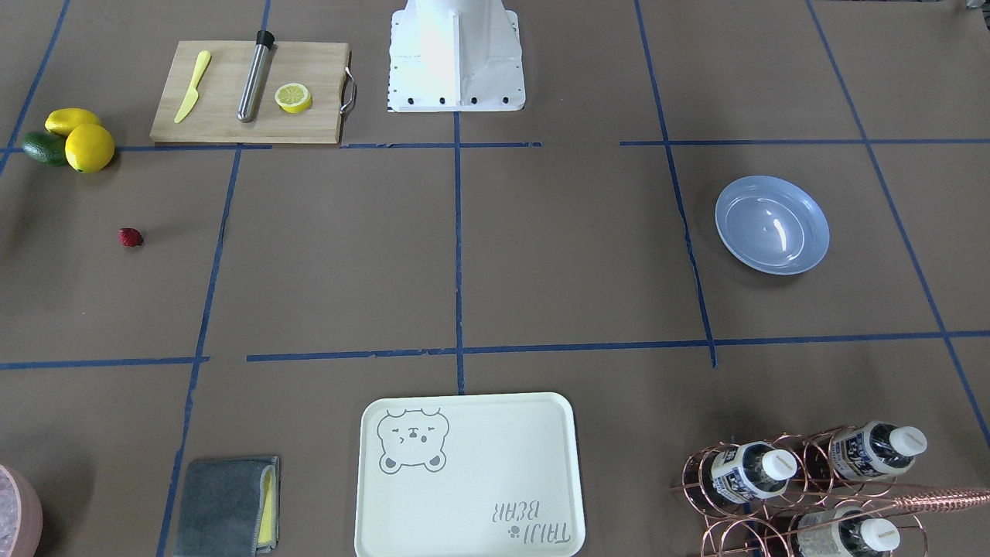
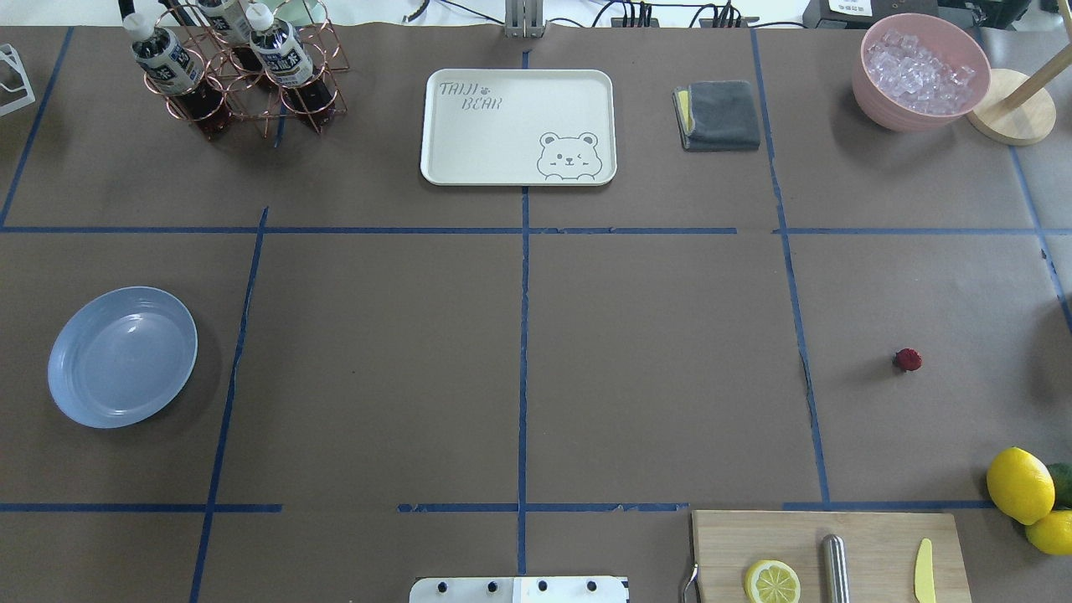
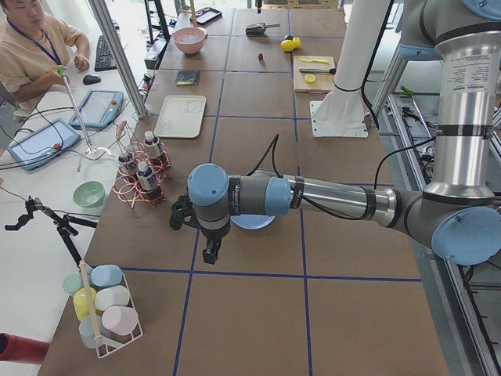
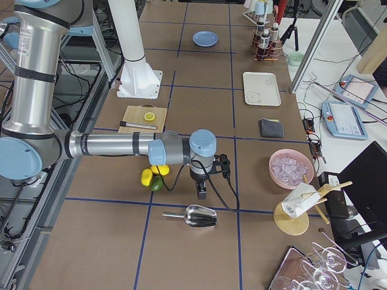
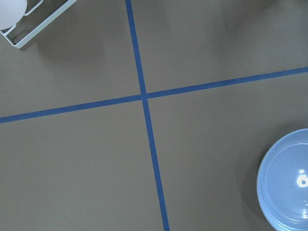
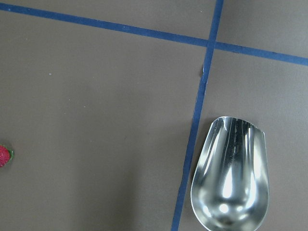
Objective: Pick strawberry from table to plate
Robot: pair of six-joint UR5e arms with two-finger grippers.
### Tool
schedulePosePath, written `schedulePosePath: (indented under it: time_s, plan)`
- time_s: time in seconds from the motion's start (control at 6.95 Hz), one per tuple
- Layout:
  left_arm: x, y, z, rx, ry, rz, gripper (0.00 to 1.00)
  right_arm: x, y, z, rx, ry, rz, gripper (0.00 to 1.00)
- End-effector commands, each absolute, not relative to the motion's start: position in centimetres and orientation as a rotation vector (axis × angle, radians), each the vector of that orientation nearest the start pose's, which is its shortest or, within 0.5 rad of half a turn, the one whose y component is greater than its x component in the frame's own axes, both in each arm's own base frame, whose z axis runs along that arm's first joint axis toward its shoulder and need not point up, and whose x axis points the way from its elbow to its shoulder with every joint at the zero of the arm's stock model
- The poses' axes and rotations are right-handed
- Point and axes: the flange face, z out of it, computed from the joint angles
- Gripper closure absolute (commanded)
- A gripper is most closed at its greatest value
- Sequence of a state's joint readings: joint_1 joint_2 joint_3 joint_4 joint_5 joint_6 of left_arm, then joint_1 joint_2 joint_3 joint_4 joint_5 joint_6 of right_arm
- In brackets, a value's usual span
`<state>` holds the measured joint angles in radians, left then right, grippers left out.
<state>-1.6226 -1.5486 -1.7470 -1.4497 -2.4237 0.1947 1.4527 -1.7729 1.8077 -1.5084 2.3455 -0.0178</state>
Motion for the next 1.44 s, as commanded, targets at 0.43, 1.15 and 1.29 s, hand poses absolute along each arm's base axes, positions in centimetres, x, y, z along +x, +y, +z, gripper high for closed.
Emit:
schedulePosePath:
  time_s: [0.43, 1.15, 1.29]
  plan:
    - [-8.3, -46.0, 60.1, 0.215, 0.836, 0.284, 0.00, 1.3, -41.8, 62.7, 0.051, -0.796, -0.163, 0.00]
    - [-8.3, -46.5, 59.0, 0.238, 0.827, 0.300, 0.00, 0.9, -42.1, 61.9, 0.059, -0.830, -0.169, 0.00]
    - [-8.2, -46.4, 59.3, 0.232, 0.836, 0.294, 0.00, 0.9, -42.1, 61.9, 0.060, -0.831, -0.170, 0.00]
